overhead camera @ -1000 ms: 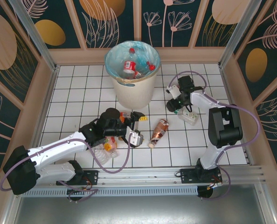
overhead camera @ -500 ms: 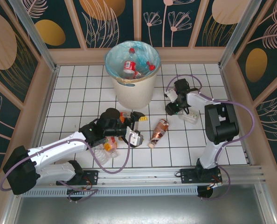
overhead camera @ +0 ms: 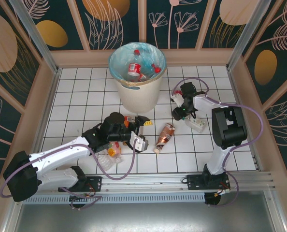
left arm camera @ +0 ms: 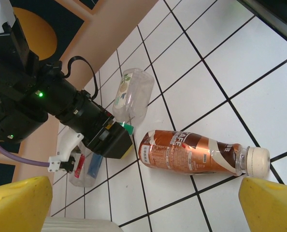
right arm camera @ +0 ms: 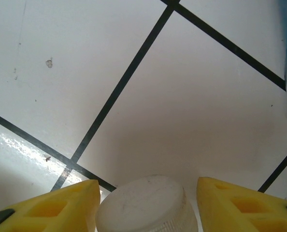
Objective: Put the plastic bottles in the bin
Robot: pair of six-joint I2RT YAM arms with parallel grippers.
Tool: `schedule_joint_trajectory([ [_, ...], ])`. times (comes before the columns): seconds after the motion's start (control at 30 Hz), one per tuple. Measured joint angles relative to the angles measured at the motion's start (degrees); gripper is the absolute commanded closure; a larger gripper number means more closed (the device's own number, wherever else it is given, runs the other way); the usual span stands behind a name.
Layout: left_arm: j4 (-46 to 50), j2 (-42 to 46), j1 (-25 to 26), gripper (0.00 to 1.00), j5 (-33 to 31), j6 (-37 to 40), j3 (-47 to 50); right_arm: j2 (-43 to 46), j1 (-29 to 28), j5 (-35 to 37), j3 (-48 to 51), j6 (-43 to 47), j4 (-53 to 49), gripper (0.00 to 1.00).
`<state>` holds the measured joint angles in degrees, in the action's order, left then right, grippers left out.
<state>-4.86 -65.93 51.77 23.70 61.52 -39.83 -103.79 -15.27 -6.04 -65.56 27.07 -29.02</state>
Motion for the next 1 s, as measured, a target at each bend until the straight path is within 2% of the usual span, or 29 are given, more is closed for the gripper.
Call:
schedule_joint_trajectory([
  [0.4,0.0,0.0,0.0,0.01,-0.1,0.0,0.0,-0.9,0.0,0.2,0.0,0.0,-1.9,0.40],
  [0.5,0.0,0.0,0.0,0.02,-0.1,0.0,0.0,-1.3,0.1,0.4,0.0,0.1,-2.3,0.44],
  [0.67,0.0,0.0,0.0,0.01,-0.1,0.0,0.0,-1.3,0.1,0.3,-0.9,0.1,-3.7,0.56],
  [0.87,-0.1,0.4,0.0,0.02,-0.4,-0.2,0.3,0.5,0.1,0.2,-1.9,-0.7,-4.5,0.61],
  [1.0,-2.8,1.4,0.0,0.08,-0.9,-4.0,0.3,5.4,0.1,0.7,-1.9,-2.0,-4.4,0.64],
])
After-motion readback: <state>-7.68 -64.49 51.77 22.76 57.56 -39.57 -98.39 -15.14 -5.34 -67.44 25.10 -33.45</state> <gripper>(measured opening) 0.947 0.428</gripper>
